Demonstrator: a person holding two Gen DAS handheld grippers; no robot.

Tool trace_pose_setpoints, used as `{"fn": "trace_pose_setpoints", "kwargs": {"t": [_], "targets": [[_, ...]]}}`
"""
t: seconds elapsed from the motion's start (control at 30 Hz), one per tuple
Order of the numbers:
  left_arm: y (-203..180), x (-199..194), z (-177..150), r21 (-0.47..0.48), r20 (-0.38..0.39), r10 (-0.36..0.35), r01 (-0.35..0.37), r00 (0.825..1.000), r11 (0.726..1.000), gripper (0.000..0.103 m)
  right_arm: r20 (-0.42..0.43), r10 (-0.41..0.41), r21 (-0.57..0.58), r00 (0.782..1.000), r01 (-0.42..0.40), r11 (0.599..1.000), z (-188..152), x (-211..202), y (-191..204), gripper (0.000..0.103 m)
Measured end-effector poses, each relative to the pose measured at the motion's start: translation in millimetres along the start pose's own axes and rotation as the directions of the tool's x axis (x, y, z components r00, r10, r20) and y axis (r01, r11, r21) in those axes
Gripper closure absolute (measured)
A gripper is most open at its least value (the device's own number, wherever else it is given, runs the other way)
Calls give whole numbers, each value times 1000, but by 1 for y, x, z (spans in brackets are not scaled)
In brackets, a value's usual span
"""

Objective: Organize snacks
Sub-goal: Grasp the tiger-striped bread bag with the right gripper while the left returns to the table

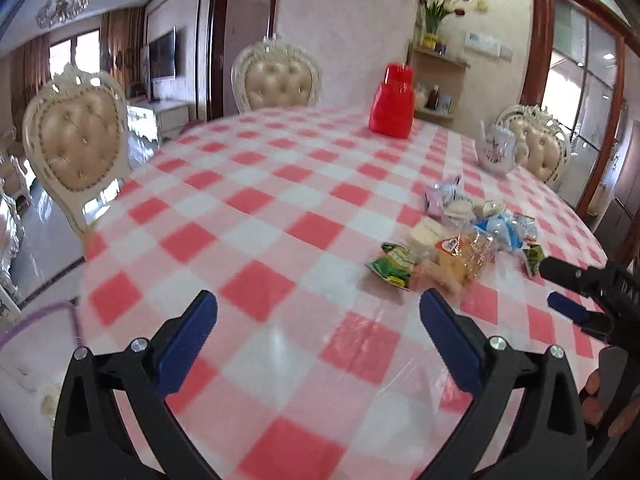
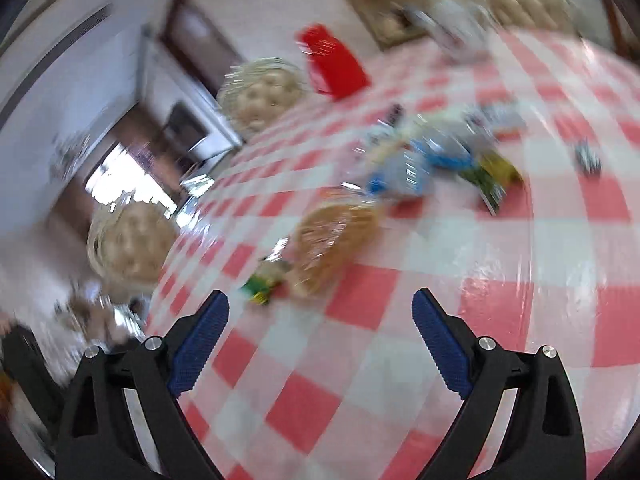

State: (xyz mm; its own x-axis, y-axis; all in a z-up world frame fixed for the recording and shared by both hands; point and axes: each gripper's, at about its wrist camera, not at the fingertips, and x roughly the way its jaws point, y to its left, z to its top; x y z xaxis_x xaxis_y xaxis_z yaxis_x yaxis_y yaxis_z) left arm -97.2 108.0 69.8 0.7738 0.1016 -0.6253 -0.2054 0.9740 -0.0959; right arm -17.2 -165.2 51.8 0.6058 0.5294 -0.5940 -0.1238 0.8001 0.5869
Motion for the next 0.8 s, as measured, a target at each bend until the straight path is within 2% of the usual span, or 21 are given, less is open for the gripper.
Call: {"fn": "trace_pose_setpoints", "kwargs": {"t": [0.1,0.17,0.27,0.3,0.4,0.47,0.5,0.53,0.63,0.7,0.8], "targets": [[-4,14,-5,-16,-34,-10,9,999,1000,2,-13,-29,119,999,30,992,12,22,-6,12],[-6,23,-10,7,-50,15,-15,999,1000,2,-32,-51,212,998,57,976,23,46,-4,12],[0,26,-13,16,-62,40,-39,997,999,2,-59,-145,248,988,156,956,34,79,10,12],[2,28,-13,16,-66,46,-45,997,999,2,-62,-201,241,978,210,948,35,89,17,12],[8,34,-10,11,-75,68,-67,995,998,2,-91,-320,160,943,331,930,32,110,31,12],[7,40,-5,13,-87,62,-61,994,998,2,-68,-386,23,920,388,921,30,116,43,12],[6,43,-2,16,-89,59,-58,994,998,2,-56,-389,-38,920,387,921,27,114,42,14],[4,46,0,18,-90,59,-58,994,998,2,-50,-368,-63,929,364,929,27,111,38,24],[-10,64,9,39,-119,45,-41,992,998,2,-28,-322,-174,946,312,934,22,93,22,43],[-24,80,13,57,-135,39,-32,990,998,2,-28,-301,-207,953,289,935,21,79,12,50],[-52,111,22,95,-164,39,-24,986,995,2,9,-318,-251,948,311,917,17,52,-1,52]]}}
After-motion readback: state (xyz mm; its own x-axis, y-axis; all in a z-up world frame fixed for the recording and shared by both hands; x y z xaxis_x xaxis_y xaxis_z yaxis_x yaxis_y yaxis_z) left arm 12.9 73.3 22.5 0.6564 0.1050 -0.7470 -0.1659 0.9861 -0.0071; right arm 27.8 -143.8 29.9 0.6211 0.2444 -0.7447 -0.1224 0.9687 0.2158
